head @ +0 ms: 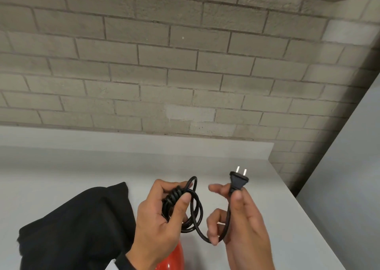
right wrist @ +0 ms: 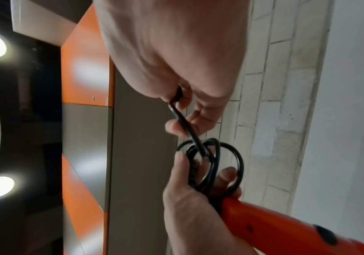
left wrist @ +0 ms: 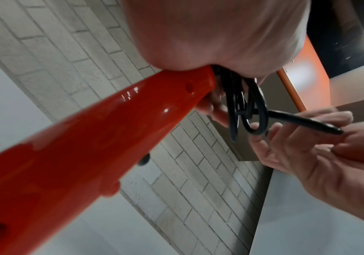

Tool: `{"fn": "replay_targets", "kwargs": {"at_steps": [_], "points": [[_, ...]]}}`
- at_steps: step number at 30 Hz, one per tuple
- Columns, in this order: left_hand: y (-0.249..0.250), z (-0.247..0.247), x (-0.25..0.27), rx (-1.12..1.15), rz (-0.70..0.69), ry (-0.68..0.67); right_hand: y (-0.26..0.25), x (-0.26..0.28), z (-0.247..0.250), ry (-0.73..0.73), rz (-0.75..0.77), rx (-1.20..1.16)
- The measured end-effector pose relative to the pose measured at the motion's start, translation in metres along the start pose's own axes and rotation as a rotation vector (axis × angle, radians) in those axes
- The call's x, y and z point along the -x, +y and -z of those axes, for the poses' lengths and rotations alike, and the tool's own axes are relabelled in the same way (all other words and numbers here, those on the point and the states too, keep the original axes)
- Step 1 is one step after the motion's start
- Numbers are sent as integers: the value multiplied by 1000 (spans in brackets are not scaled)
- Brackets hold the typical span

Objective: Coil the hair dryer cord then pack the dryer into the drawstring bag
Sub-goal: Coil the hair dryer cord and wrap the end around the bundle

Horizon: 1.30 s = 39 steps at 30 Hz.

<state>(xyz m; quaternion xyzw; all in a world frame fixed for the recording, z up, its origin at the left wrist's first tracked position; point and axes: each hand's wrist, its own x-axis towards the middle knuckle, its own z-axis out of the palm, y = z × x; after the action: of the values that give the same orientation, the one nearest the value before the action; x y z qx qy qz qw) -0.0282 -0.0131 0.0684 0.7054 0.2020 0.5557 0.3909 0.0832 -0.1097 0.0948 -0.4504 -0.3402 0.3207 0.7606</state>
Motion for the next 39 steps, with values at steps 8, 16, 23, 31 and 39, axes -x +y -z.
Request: {"fn": "replay_targets", "kwargs": {"at_steps": [8, 16, 23, 31, 39], "points": [[-2, 1, 1, -50, -26, -53, 1, -4, -13, -206, 35, 390], [-1, 2, 0, -78, -3, -7, -14, -12, -13, -256, -32, 544], [2, 3, -2, -82, 37, -31, -16, -15, -8, -260, -73, 539], [-3, 2, -6, -65, -24, -144, -18, -17, -5, -263, -15, 516], [-3, 3, -5, -87, -52, -169, -32, -27, -3, -286, 18, 634]]}}
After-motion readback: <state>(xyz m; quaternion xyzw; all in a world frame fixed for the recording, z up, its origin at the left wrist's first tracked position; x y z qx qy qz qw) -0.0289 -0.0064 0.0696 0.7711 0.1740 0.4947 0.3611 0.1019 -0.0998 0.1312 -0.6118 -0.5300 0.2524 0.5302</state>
